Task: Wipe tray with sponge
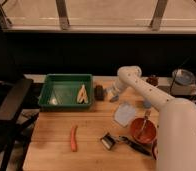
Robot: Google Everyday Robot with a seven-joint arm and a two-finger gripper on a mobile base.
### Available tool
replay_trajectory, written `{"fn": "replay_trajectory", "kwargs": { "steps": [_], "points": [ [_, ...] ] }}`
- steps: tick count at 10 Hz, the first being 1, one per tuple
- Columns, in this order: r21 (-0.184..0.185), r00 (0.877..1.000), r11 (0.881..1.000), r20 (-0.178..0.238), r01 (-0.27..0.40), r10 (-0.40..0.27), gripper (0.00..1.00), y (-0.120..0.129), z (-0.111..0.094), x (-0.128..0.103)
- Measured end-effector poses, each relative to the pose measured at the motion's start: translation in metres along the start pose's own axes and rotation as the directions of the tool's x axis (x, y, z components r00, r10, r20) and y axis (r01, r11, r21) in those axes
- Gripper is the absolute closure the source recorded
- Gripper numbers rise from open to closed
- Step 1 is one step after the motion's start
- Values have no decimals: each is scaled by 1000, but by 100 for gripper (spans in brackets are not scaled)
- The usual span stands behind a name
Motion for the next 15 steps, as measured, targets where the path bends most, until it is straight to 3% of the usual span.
{"fn": "replay_trajectory", "kwargs": {
  "steps": [4,5,7,9,10,11,12,13,15],
  "points": [
    [53,990,996,115,71,-77,100,17,-59,-20],
    [57,988,995,125,85,-92,100,20,-69,-23],
    [58,982,990,137,125,-132,100,26,-74,-24],
    [32,961,968,124,247,-249,100,52,-70,-30],
    [10,947,953,112,302,-302,100,65,-67,-33],
    [-17,926,930,102,367,-363,100,84,-63,-37],
    [-47,895,896,96,441,-435,100,110,-57,-42],
    [-64,874,874,95,482,-476,100,128,-53,-45],
    [-123,793,783,100,610,-602,100,188,-45,-53]
  ]
}}
